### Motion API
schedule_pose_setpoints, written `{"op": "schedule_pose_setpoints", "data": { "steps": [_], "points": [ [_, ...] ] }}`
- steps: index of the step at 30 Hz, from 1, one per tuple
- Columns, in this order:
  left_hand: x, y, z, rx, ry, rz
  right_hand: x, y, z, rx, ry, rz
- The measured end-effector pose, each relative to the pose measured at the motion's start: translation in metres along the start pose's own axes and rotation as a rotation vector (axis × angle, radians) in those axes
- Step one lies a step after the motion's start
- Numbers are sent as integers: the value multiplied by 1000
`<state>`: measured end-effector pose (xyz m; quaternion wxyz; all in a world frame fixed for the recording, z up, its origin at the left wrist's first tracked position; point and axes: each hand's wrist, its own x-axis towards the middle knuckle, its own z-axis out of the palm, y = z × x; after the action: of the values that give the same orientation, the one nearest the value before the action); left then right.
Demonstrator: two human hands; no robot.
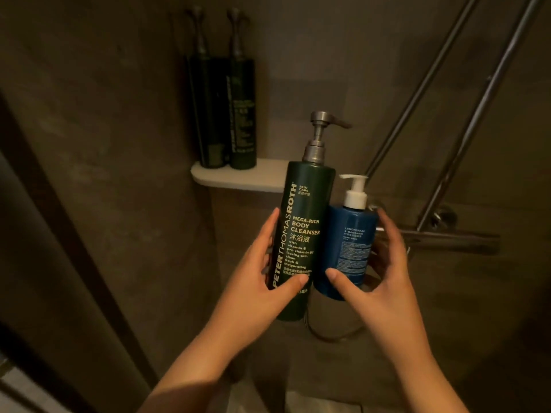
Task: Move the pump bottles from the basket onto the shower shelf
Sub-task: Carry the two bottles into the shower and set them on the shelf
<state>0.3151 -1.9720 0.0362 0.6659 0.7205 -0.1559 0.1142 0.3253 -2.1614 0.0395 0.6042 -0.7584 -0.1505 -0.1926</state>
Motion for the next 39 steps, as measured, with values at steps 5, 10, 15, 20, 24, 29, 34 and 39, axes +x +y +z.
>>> {"op": "schedule_pose_setpoints", "data": {
  "steps": [5,10,15,20,24,29,34,39],
  "points": [
    [44,12,-23,7,-10,86,49,-7,18,55,4,-85],
    [84,20,-35,47,20,131,91,-12,29,67,11,-129],
    [114,29,-36,129,87,179,127,-10,34,49,29,-195],
    [132,30,-27,244,183,196,157,-1,34,56,11,-239],
    [146,23,-20,351,282,193,183,7,36,65,-36,-267],
    [165,8,-17,430,381,202,203,23,44,106,-80,-248],
    [172,1,-17,405,426,181,210,41,52,91,-144,-252],
    [174,-4,-19,405,447,165,215,53,60,71,-192,-241]
  ]
}}
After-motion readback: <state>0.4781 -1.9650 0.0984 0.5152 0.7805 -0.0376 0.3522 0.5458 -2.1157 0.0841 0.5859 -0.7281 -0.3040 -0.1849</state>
